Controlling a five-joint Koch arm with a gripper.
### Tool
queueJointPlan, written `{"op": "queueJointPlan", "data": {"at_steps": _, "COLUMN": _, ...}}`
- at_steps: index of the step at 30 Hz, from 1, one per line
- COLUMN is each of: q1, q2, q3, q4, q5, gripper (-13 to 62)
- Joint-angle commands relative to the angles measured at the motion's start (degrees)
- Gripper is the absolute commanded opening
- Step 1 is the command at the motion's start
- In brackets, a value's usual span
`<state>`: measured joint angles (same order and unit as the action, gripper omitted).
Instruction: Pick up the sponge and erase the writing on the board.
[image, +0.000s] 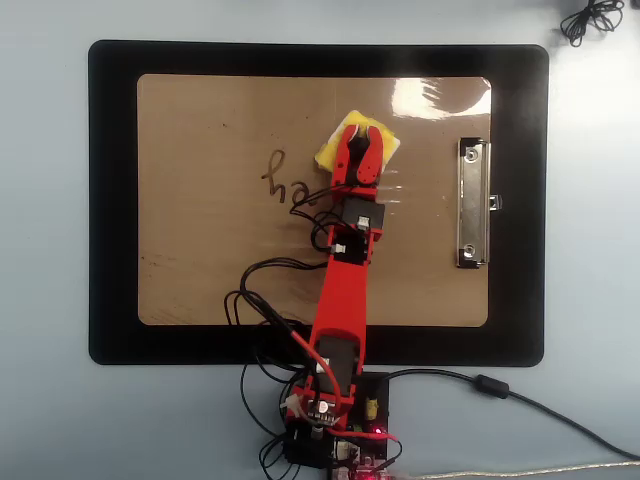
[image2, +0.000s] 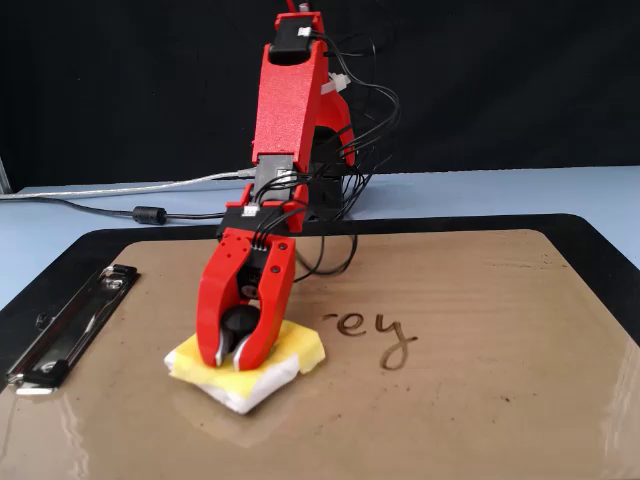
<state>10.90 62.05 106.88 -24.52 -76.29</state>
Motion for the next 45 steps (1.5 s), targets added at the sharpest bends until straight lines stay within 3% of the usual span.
{"op": "queueJointPlan", "data": {"at_steps": 1, "q1": 2.3, "q2": 9.6, "q3": 10.5, "q4": 0.3, "q5": 0.0, "gripper": -8.0}}
{"op": "queueJointPlan", "data": {"at_steps": 4, "q1": 5.1, "q2": 27.2, "q3": 29.4, "q4": 0.4, "q5": 0.1, "gripper": -8.0}}
{"op": "queueJointPlan", "data": {"at_steps": 6, "q1": 5.4, "q2": 27.9, "q3": 32.2, "q4": 0.3, "q5": 0.0, "gripper": -8.1}}
{"op": "queueJointPlan", "data": {"at_steps": 11, "q1": 4.1, "q2": 0.1, "q3": 3.1, "q4": 0.0, "q5": -0.2, "gripper": -8.0}}
{"op": "queueJointPlan", "data": {"at_steps": 13, "q1": 2.7, "q2": -5.0, "q3": -5.2, "q4": 0.3, "q5": -0.2, "gripper": -8.0}}
{"op": "queueJointPlan", "data": {"at_steps": 15, "q1": 2.4, "q2": -1.6, "q3": -0.9, "q4": 0.9, "q5": -0.3, "gripper": -8.0}}
{"op": "queueJointPlan", "data": {"at_steps": 19, "q1": -1.7, "q2": 22.2, "q3": 26.5, "q4": 0.9, "q5": -1.7, "gripper": -8.1}}
{"op": "queueJointPlan", "data": {"at_steps": 21, "q1": -3.8, "q2": 28.5, "q3": 32.4, "q4": 0.9, "q5": -3.6, "gripper": -8.0}}
{"op": "queueJointPlan", "data": {"at_steps": 23, "q1": -4.3, "q2": 23.8, "q3": 29.2, "q4": 0.3, "q5": -5.8, "gripper": -8.0}}
{"op": "queueJointPlan", "data": {"at_steps": 28, "q1": -4.7, "q2": -4.3, "q3": -1.3, "q4": 0.4, "q5": -5.8, "gripper": -8.0}}
{"op": "queueJointPlan", "data": {"at_steps": 29, "q1": -4.8, "q2": -4.5, "q3": -2.7, "q4": 1.0, "q5": -5.9, "gripper": -8.0}}
{"op": "queueJointPlan", "data": {"at_steps": 32, "q1": -6.3, "q2": 6.7, "q3": 10.9, "q4": 0.9, "q5": -6.0, "gripper": -8.0}}
{"op": "queueJointPlan", "data": {"at_steps": 35, "q1": -9.8, "q2": 28.5, "q3": 35.9, "q4": 0.7, "q5": -6.9, "gripper": -8.0}}
{"op": "queueJointPlan", "data": {"at_steps": 37, "q1": -11.0, "q2": 34.3, "q3": 40.2, "q4": 0.9, "q5": -8.9, "gripper": -8.0}}
{"op": "queueJointPlan", "data": {"at_steps": 39, "q1": -11.3, "q2": 26.7, "q3": 35.0, "q4": 0.1, "q5": -10.5, "gripper": -8.1}}
{"op": "queueJointPlan", "data": {"at_steps": 44, "q1": -11.1, "q2": -2.6, "q3": 2.7, "q4": -1.5, "q5": -10.3, "gripper": -8.0}}
{"op": "queueJointPlan", "data": {"at_steps": 45, "q1": -11.2, "q2": -2.5, "q3": 3.2, "q4": -2.0, "q5": -10.2, "gripper": -8.0}}
